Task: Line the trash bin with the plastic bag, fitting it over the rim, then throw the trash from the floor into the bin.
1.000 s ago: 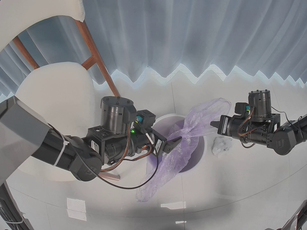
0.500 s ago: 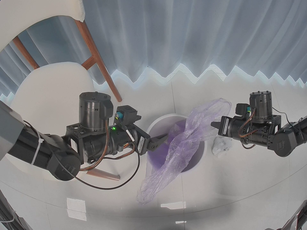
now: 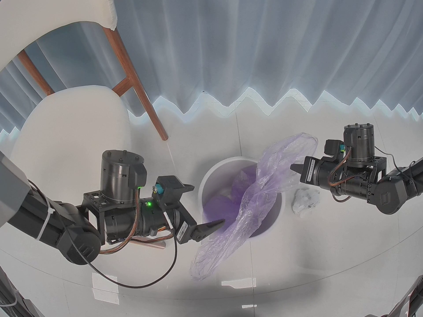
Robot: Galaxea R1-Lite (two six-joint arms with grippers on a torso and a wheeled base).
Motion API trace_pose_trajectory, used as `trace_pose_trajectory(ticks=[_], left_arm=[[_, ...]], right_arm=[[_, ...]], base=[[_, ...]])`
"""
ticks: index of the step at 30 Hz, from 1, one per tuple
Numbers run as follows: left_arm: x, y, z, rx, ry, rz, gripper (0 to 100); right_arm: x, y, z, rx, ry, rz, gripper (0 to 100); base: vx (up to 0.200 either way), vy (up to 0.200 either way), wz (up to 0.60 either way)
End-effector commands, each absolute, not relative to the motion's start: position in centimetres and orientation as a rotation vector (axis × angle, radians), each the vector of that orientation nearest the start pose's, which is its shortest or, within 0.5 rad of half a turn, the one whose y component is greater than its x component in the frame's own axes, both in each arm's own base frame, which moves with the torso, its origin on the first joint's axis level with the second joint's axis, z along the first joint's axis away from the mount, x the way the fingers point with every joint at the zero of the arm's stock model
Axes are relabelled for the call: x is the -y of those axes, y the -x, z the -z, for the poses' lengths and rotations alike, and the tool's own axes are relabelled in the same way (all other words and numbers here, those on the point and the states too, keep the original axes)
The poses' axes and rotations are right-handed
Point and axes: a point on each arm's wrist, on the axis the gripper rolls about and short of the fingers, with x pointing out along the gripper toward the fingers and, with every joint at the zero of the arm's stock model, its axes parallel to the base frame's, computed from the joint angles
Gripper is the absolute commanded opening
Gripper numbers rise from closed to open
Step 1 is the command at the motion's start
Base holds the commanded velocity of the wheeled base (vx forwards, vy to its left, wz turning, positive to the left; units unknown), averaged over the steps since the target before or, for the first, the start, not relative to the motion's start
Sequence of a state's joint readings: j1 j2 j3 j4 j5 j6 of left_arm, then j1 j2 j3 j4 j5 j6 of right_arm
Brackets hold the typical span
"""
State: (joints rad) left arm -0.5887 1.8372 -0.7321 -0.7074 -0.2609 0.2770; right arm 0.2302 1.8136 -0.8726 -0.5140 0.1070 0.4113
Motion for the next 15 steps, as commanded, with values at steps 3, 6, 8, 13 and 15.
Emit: trace_pose_trajectory(ticks=[3,6,8,13,15], left_arm=[[17.6,-25.0,-11.2,-0.338,-0.350,0.957,100],[17.1,-24.5,-10.6,-0.345,-0.380,0.990,100],[17.0,-24.4,-10.3,-0.352,-0.387,0.996,100],[17.2,-24.6,-9.9,-0.366,-0.393,0.992,100],[17.2,-24.8,-9.7,-0.369,-0.399,0.989,100]], right_arm=[[-7.4,-32.4,-14.9,-0.478,-0.380,-0.228,0],[-7.1,-32.5,-15.0,-0.473,-0.382,-0.221,0],[-7.1,-32.5,-15.0,-0.474,-0.383,-0.223,0],[-7.1,-32.4,-15.0,-0.472,-0.383,-0.223,0],[-7.2,-32.4,-15.1,-0.469,-0.383,-0.225,0]], base=[[0.000,0.000,0.00],[0.000,0.000,0.00],[0.000,0.000,0.00],[0.000,0.000,0.00],[0.000,0.000,0.00]])
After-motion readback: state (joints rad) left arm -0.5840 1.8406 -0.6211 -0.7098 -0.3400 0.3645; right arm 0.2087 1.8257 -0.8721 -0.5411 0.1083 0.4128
